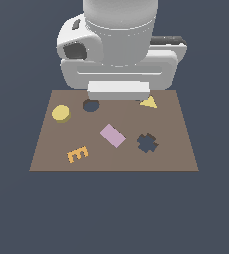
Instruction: Insert a designated object into the corresponding slot on a board.
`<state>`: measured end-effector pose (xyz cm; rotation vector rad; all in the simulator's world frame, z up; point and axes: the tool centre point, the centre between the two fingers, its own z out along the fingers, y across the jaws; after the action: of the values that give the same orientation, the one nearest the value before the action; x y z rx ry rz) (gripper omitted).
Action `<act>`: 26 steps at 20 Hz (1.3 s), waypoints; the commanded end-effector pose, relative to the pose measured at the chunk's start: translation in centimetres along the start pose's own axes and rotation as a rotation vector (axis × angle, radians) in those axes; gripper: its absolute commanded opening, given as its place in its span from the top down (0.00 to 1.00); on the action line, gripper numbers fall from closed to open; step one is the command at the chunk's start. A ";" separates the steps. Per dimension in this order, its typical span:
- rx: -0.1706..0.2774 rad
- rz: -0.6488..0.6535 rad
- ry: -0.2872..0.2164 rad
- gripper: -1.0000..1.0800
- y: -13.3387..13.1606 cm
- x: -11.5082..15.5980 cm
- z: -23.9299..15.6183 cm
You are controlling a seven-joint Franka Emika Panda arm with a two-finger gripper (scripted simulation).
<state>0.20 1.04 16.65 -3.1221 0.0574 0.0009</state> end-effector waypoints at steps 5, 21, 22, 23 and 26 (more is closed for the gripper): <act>-0.001 0.026 0.000 0.04 0.9 0.1 0.6; -0.019 0.480 0.006 0.04 17.6 -2.1 10.2; -0.020 0.496 0.006 0.04 18.2 -2.4 10.6; -0.020 0.509 0.006 0.04 18.6 -2.5 10.8; -0.019 0.528 0.006 0.04 19.2 -2.9 11.3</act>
<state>-3.27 -17.64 5.23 -3.0230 0.8611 0.0026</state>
